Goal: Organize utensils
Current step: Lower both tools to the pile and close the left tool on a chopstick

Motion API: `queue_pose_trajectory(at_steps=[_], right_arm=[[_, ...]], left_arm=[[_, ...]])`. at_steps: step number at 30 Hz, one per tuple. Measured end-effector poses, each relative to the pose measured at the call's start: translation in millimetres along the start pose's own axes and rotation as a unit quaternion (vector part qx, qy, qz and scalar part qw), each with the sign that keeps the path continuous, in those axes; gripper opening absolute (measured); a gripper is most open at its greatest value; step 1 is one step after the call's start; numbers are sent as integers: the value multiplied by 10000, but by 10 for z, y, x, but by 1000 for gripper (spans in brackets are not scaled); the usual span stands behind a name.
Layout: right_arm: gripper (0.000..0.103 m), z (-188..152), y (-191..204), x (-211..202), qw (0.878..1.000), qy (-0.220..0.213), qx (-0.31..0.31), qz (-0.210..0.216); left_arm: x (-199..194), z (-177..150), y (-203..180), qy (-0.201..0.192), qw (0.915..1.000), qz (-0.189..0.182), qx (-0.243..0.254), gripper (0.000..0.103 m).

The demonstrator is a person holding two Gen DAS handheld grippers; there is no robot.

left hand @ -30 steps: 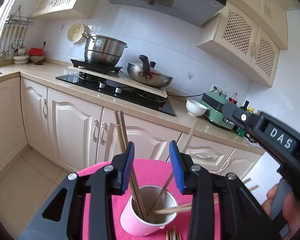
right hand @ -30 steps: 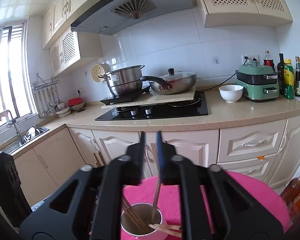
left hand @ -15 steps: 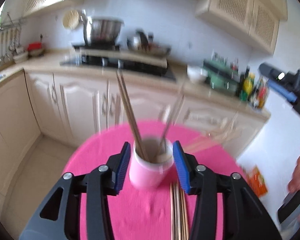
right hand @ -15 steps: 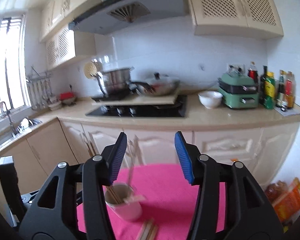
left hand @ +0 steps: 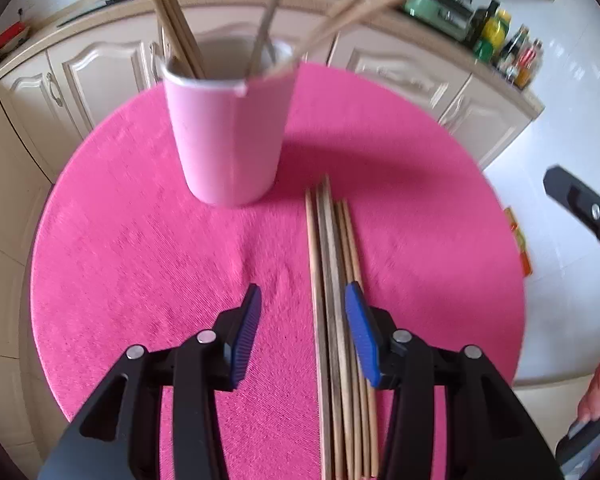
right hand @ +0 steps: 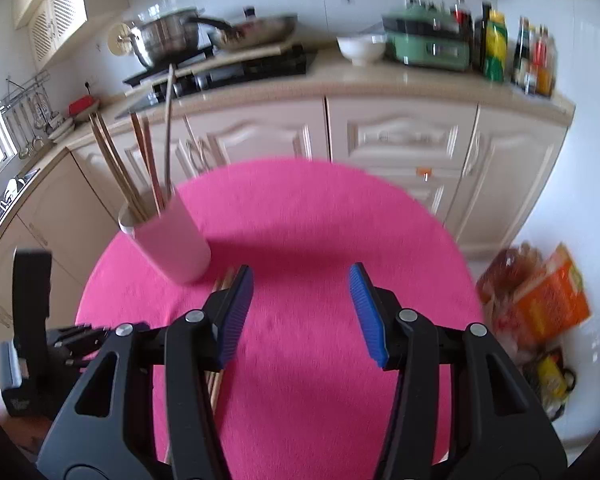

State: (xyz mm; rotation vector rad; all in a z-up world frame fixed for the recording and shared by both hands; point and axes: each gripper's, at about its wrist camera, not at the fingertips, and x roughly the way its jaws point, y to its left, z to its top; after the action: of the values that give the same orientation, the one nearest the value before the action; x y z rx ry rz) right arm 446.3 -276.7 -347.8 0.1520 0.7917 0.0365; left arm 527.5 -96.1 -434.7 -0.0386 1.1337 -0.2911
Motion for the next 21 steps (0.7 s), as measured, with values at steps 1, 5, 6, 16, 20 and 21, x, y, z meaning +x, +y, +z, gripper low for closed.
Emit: queue_pose_trajectory(at_steps=[1,5,6,16,20,21], right_arm=[[50,-46,-7,29,10000,82,7,-6],[50,-249,-35,147,9992,388,52,47],[50,-288,-40,163,9990,439,60,63],[50,-337,-100,281,9969,764,145,73],[50,-323,-79,360,9953,950,161,72],[50,-316,-71,381,9949,994,168,99]], left_arm=[[25,37,-3,53,10000,29,25,44],[226,-20,13,401,9990,174,7,44],[243,-23,14,435,9988,210,-2,44],[398,139,-47,714,9954,617,143,45],[496,255,-188,937,9892,1029,466,45],[505,274,-186,966,9893,1010,428,45]])
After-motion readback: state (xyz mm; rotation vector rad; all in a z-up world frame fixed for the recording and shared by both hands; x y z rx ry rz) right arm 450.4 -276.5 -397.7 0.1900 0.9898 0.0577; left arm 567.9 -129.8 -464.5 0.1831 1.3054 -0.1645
